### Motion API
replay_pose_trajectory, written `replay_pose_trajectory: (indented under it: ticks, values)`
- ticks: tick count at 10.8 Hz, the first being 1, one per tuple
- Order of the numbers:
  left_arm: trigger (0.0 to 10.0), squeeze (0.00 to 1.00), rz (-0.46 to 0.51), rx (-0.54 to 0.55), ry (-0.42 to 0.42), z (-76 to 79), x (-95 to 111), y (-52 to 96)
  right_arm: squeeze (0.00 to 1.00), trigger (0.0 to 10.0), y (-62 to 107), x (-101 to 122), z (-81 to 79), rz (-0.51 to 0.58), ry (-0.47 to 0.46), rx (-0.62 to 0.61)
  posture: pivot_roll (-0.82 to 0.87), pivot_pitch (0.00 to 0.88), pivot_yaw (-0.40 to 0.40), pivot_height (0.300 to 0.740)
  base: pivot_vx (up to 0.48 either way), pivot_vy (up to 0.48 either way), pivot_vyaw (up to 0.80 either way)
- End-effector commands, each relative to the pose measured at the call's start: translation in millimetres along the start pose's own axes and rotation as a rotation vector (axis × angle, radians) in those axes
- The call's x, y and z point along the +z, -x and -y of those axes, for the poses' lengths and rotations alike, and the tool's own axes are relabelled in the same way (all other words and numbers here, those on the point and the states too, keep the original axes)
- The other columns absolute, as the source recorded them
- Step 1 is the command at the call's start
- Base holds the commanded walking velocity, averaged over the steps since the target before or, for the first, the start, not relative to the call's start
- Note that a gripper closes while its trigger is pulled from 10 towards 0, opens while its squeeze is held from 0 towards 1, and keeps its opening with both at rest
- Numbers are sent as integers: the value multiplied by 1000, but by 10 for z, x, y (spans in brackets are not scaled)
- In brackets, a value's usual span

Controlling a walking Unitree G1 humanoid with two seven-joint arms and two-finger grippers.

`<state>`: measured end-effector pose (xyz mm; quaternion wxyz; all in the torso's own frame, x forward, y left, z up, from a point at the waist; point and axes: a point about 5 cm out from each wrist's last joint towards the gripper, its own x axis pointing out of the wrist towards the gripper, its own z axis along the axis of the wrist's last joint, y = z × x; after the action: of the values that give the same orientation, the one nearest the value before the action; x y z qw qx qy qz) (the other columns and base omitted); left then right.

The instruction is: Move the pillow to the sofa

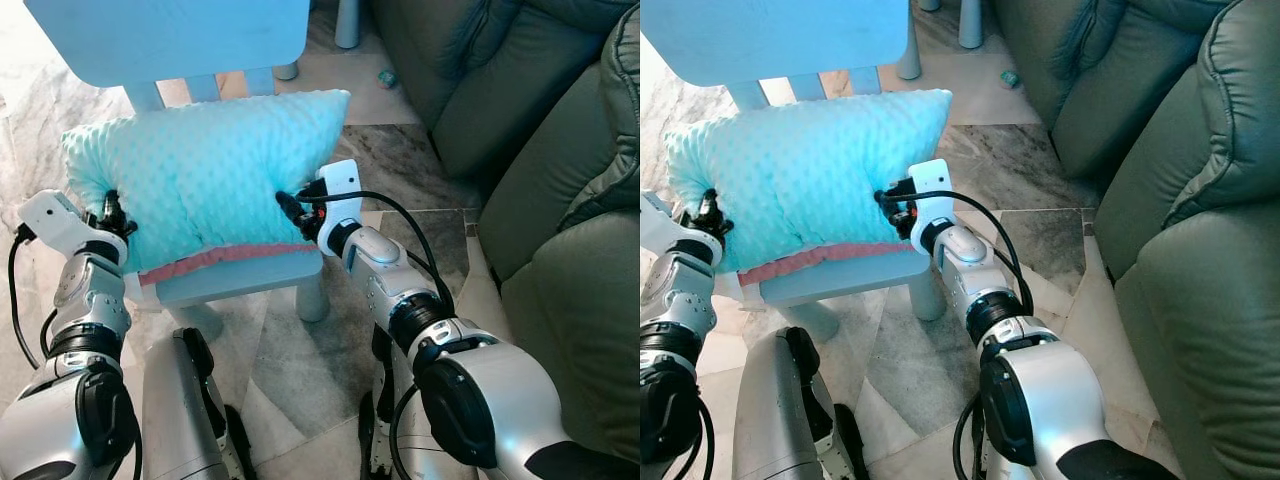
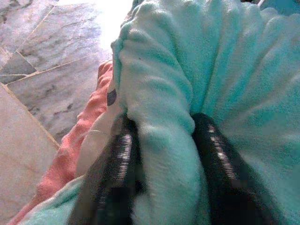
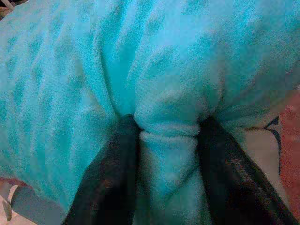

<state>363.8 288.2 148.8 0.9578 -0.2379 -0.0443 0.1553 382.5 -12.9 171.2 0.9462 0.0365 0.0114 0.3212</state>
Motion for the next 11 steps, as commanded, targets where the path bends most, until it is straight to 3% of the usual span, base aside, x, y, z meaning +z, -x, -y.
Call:
replay_pose_trajectory:
  ticks: [1,3,5,11]
  values:
    - [0,0,-52,13,-1,-75,-128,54,0,0,4,-129,-94,-50,-16,32,-34,369,-26,465,0,0,0]
    - [0,0,-52,21,3,-112,-143,72,0,0,13,-152,-97,-54,-17,34,-33,371,-25,465,0,0,0]
    - [0,0,4,38,60,-127,-90,72,0,0,21,-174,-93,-59,-26,32,-34,375,-25,465,0,0,0]
    - [0,0,-40,7,35,-117,-237,137,0,0,45,-211,-82,-46,-57,24,-35,372,-24,465,0,0,0]
